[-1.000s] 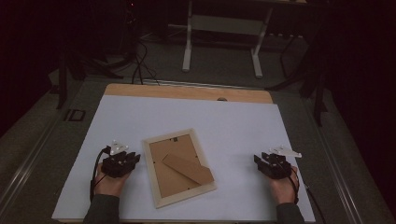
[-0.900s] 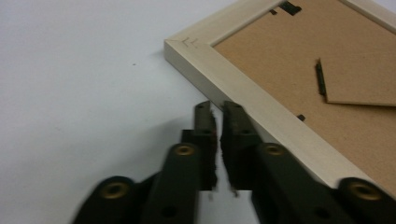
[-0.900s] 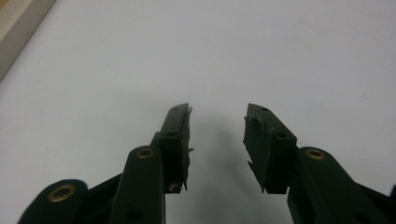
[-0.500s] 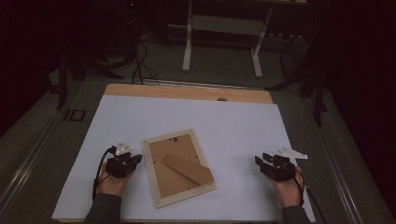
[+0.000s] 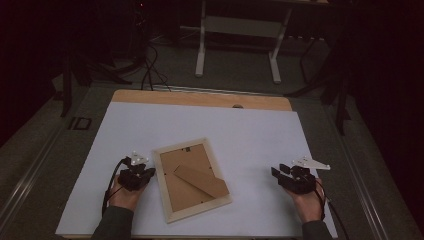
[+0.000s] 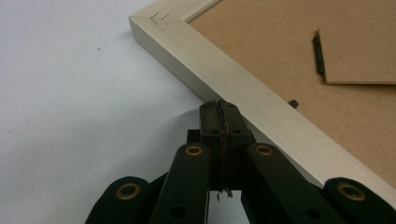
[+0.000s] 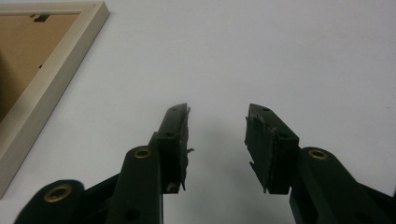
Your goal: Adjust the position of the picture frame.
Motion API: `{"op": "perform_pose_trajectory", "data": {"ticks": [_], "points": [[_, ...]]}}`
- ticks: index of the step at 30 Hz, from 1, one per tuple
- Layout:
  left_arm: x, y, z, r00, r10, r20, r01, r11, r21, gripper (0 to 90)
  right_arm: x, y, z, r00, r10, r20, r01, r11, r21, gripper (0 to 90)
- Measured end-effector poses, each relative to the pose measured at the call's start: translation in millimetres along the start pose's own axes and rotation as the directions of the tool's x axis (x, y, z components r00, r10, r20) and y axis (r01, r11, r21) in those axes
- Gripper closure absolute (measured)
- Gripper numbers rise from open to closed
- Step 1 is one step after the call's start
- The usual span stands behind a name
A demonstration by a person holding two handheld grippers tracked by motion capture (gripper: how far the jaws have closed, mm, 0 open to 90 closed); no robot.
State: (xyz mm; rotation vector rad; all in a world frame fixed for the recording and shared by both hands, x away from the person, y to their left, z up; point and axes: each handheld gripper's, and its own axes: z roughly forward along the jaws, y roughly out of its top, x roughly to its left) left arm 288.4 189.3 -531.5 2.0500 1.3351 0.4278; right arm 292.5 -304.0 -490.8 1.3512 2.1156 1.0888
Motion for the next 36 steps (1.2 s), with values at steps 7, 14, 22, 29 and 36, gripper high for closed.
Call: {"op": "perform_pose_trajectory", "data": {"ticks": [7, 14, 22, 29, 36], "points": [[-1.5, 0.3, 0.9, 0.9999, 0.008, -0.012, -0.008, 1.0000, 0.001, 90.0, 2.7, -2.2, 2.2, 0.9998, -0.003, -0.018, 0.003, 1.000, 0.004, 59.0], [-2.6, 2.7, 4.1, 0.9998, 0.009, -0.017, -0.009, 0.9999, -0.006, 90.0, 5.4, -4.2, 5.8, 0.9989, -0.006, -0.046, 0.007, 1.000, 0.005, 60.0], [-4.8, 8.7, 8.5, 0.9993, 0.029, -0.023, -0.029, 0.9996, 0.002, 90.0, 11.1, -2.3, 6.4, 0.9945, -0.045, -0.095, 0.046, 0.999, 0.009, 66.8], [-8.9, 16.1, 15.7, 0.9997, 0.019, -0.018, -0.019, 0.9998, 0.000, 90.0, 17.2, -1.2, 8.4, 0.9889, -0.078, -0.127, 0.079, 0.997, 0.005, 66.9], [-17.9, 25.7, 26.2, 0.9998, 0.020, -0.002, -0.020, 0.9998, -0.008, 90.0, 21.4, -1.7, 10.7, 0.9848, -0.098, -0.144, 0.099, 0.995, 0.005, 68.7]]}}
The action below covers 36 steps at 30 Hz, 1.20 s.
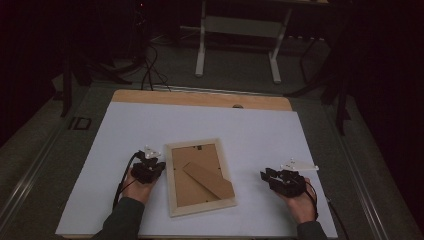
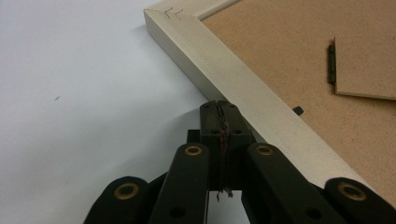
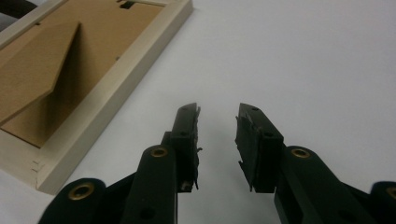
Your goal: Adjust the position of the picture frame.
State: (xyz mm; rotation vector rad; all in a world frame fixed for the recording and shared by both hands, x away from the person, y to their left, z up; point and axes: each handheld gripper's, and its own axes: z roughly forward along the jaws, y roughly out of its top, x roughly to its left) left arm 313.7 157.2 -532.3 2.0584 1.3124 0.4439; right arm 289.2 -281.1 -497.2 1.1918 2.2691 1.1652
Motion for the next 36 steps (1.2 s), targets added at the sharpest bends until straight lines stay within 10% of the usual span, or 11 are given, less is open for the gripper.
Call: {"op": "perform_pose_trajectory", "data": {"ticks": [36], "points": [[-9.7, 28.8, 29.8, 0.9962, -0.011, 0.086, 0.013, 0.9998, -0.018, 90.0, 25.1, -7.2, 25.3, 0.9939, -0.070, -0.085, 0.075, 0.995, 0.067, 89.0]]}}
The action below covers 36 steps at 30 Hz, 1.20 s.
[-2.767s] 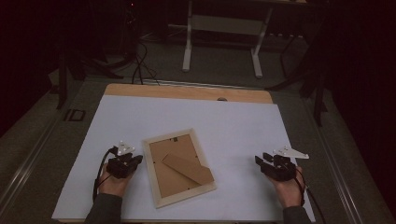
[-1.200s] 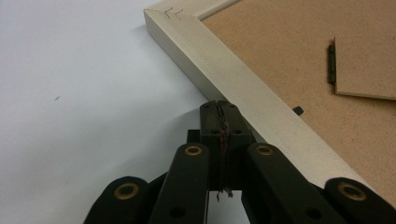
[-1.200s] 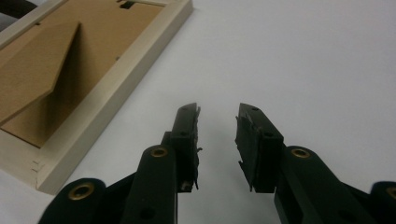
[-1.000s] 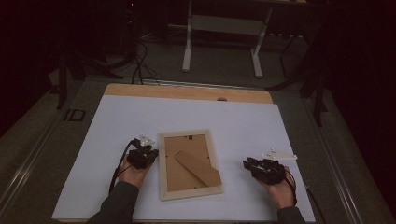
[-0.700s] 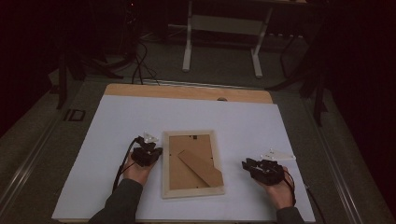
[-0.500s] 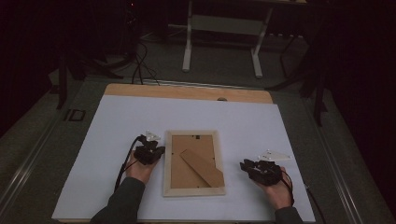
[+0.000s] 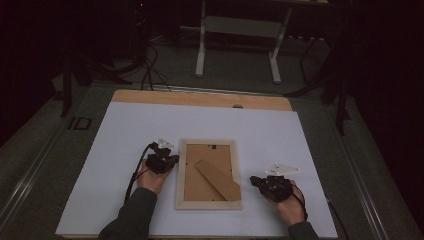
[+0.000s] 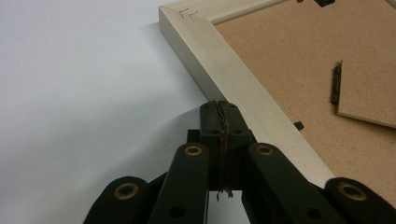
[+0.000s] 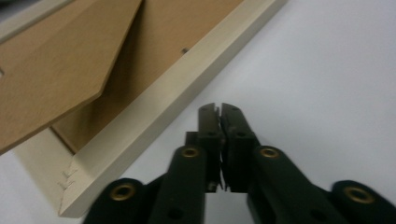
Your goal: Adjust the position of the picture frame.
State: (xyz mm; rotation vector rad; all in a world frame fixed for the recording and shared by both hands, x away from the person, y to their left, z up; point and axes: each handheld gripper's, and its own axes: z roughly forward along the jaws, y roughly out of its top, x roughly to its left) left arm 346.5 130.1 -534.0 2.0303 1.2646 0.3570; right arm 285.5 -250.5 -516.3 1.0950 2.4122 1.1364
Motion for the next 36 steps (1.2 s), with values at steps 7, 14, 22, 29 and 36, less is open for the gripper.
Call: {"op": "perform_pose_trajectory", "data": {"ticks": [7, 14, 22, 29, 36], "points": [[0.2, 1.6, -0.2, 1.0000, 0.010, 0.001, -0.010, 1.0000, 0.000, 90.0, 9.9, -2.4, 9.9, 0.9975, -0.039, -0.059, 0.041, 0.998, 0.046, 90.0], [0.9, 2.1, -0.1, 0.9999, 0.014, 0.005, -0.014, 0.9999, 0.002, 90.0, 15.2, -4.1, 14.5, 0.9919, -0.073, -0.104, 0.081, 0.993, 0.082, 90.0], [1.7, 1.1, -1.6, 0.9988, 0.043, 0.024, -0.043, 0.9989, 0.021, 90.0, 18.1, -4.7, 18.0, 0.9899, -0.076, -0.120, 0.088, 0.991, 0.098, 90.0], [-1.3, 2.1, -2.3, 0.9968, 0.062, 0.052, -0.062, 0.9980, 0.012, 90.0, 23.3, -2.6, 21.3, 0.9890, -0.087, -0.120, 0.099, 0.990, 0.099, 90.0], [-2.6, 3.8, -3.9, 0.9953, 0.076, 0.060, -0.077, 0.9969, 0.016, 90.0, 25.4, -1.6, 22.4, 0.9894, -0.088, -0.116, 0.099, 0.990, 0.100, 90.0]]}}
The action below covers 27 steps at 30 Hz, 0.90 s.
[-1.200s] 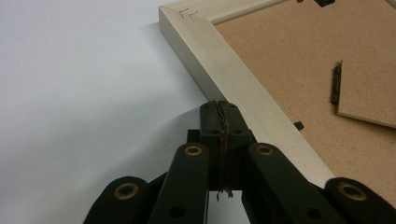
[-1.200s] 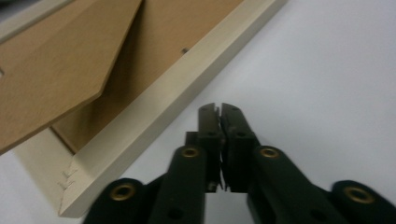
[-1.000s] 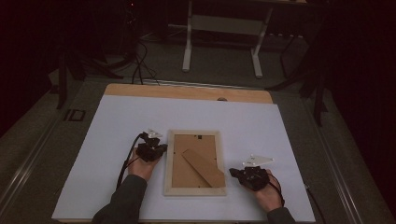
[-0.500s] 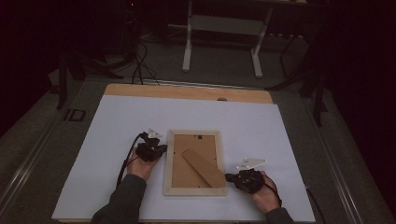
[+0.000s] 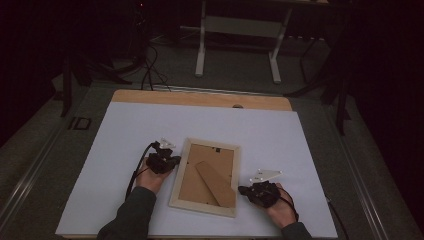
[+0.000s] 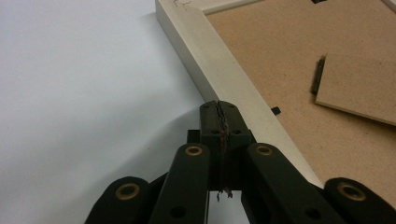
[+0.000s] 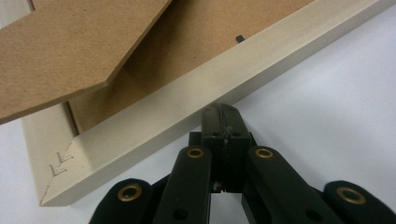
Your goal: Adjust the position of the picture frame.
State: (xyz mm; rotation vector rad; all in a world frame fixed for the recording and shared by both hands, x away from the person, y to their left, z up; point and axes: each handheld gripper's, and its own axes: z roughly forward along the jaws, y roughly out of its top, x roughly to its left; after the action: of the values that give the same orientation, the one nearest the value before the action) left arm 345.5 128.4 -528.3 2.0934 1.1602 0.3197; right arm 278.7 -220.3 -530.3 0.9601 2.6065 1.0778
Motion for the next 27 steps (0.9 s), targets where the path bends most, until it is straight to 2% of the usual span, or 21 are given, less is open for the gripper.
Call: {"op": "perform_pose_trajectory", "data": {"ticks": [2, 6, 9, 14, 17, 21, 23, 27], "points": [[-0.5, 1.7, -0.8, 1.0000, 0.008, 0.003, -0.008, 1.0000, 0.002, 90.0, 0.4, 0.6, 0.6, 1.0000, -0.001, 0.000, 0.001, 1.000, -0.001, 90.0], [-1.5, 8.5, 1.6, 0.9987, 0.048, -0.020, -0.047, 0.9986, 0.025, 90.0, 1.7, 2.3, 2.4, 1.0000, -0.007, 0.006, 0.007, 1.000, -0.001, 90.0], [0.8, 12.1, 4.4, 0.9986, 0.050, -0.017, -0.049, 0.9984, 0.027, 90.0, 2.9, 3.2, 3.4, 1.0000, -0.005, 0.007, 0.005, 1.000, -0.002, 90.0], [6.4, 16.3, 8.3, 0.9996, 0.027, -0.011, -0.026, 0.9994, 0.021, 90.0, 3.9, 5.1, 6.1, 1.0000, -0.001, 0.007, 0.001, 1.000, -0.008, 90.0], [9.2, 14.4, 6.8, 0.9995, 0.031, -0.008, -0.031, 0.9991, 0.029, 90.0, 4.8, 6.9, 8.3, 0.9999, 0.010, 0.011, -0.010, 1.000, -0.012, 90.0], [7.7, 9.1, -4.4, 0.9996, 0.030, -0.004, -0.030, 0.9995, 0.013, 90.0, 4.9, 9.1, 10.3, 0.9996, 0.020, 0.021, -0.020, 1.000, -0.013, 90.0], [6.7, 6.3, -13.3, 1.0000, 0.008, 0.002, -0.008, 0.9999, -0.015, 90.0, 4.4, 8.8, 10.4, 0.9996, 0.019, 0.019, -0.018, 1.000, -0.016, 90.0], [1.2, -0.8, -31.6, 0.9999, 0.010, 0.011, -0.010, 0.9986, -0.053, 90.0, 3.0, 10.0, 9.7, 0.9992, 0.014, 0.037, -0.013, 1.000, -0.014, 90.0]]}}
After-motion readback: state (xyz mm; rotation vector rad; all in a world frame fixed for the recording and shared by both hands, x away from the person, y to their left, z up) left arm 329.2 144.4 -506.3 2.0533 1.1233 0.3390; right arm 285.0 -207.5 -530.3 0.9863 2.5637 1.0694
